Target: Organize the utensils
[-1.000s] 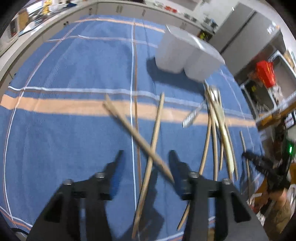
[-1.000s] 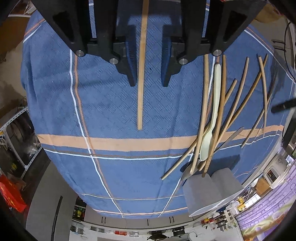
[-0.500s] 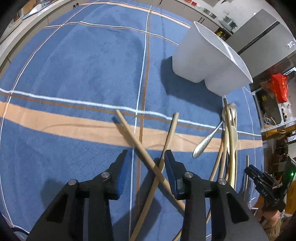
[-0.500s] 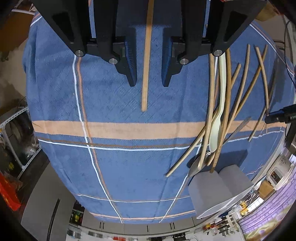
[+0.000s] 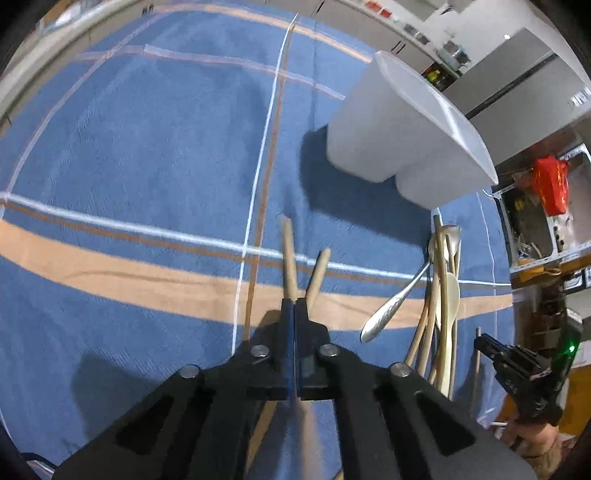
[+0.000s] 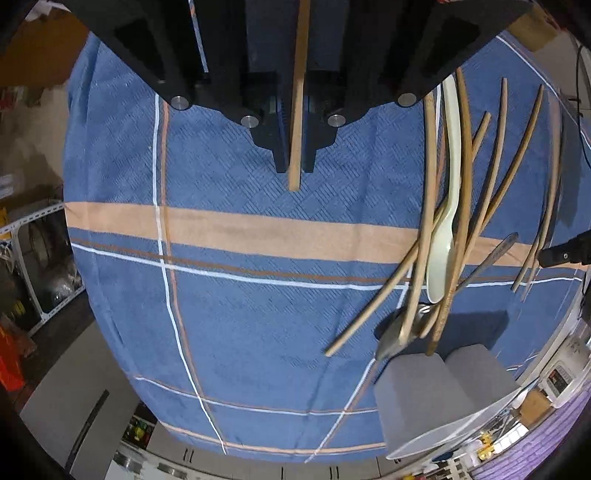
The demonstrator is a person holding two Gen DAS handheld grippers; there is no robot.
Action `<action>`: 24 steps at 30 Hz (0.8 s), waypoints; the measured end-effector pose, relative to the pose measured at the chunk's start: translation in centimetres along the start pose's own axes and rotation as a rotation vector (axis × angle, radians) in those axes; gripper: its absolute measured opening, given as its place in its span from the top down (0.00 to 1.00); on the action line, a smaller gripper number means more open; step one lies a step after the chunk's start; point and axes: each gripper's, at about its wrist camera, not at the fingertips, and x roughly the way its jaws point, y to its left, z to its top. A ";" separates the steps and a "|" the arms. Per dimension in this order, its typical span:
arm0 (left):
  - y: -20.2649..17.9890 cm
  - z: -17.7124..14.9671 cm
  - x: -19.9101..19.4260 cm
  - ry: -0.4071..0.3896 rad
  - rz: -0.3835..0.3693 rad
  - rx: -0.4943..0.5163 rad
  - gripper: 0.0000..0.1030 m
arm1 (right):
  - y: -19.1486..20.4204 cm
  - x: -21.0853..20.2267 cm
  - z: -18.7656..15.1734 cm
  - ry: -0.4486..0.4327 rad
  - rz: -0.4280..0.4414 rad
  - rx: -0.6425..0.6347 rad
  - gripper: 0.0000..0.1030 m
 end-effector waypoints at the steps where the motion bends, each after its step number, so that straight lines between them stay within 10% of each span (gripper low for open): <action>1: -0.3 -0.1 -0.3 -0.012 -0.017 0.003 1.00 | -0.1 -0.1 -0.1 -0.009 0.017 0.007 0.94; 12: -1.9 0.3 -1.9 -0.048 -0.028 0.038 1.00 | -0.7 -2.3 -2.9 -0.134 0.141 0.092 0.93; 14: -2.4 0.6 -1.4 -0.026 -0.033 0.051 0.87 | -0.7 -2.0 -3.1 -0.127 0.147 0.096 0.93; 19: -4.1 -1.0 -0.5 -0.045 0.141 0.204 0.76 | -1.1 -1.5 -3.6 -0.121 0.158 0.114 0.93; 24: -4.0 -1.9 1.5 0.014 0.137 0.253 0.76 | -1.2 -1.0 -3.8 -0.107 0.155 0.109 0.93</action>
